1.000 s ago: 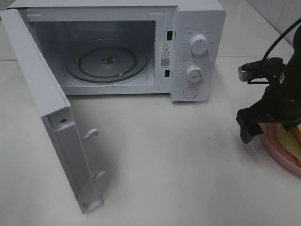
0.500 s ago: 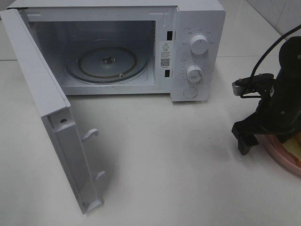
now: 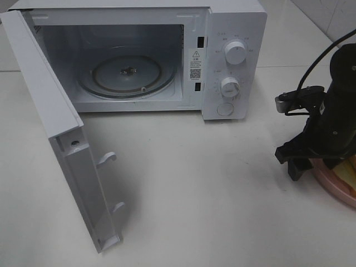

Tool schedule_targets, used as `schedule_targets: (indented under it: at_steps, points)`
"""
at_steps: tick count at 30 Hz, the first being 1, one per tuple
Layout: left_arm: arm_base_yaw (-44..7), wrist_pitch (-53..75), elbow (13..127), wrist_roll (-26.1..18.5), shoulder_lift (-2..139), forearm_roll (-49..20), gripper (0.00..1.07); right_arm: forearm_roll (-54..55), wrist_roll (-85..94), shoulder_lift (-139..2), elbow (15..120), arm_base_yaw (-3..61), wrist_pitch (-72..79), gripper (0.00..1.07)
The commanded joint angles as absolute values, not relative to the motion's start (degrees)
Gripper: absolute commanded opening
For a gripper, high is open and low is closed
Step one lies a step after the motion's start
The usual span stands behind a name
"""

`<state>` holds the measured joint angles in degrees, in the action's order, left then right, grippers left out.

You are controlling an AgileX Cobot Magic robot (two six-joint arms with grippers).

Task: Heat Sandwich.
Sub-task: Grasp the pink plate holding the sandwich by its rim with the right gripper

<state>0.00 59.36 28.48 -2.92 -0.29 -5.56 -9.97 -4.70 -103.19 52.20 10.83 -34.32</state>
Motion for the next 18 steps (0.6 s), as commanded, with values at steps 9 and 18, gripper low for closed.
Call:
schedule_targets:
  at_steps: [9,18]
  points:
    - [-0.23,58.96,28.25,-2.75,-1.78,-5.79,1.05,-14.15,-8.59,-103.53,52.31,10.54,-35.58,0.26]
    - [-0.23,58.96,28.25,-2.75,-1.78,-5.79,1.05,-14.84,-8.82,-103.53,52.31,10.54,-36.73,0.0]
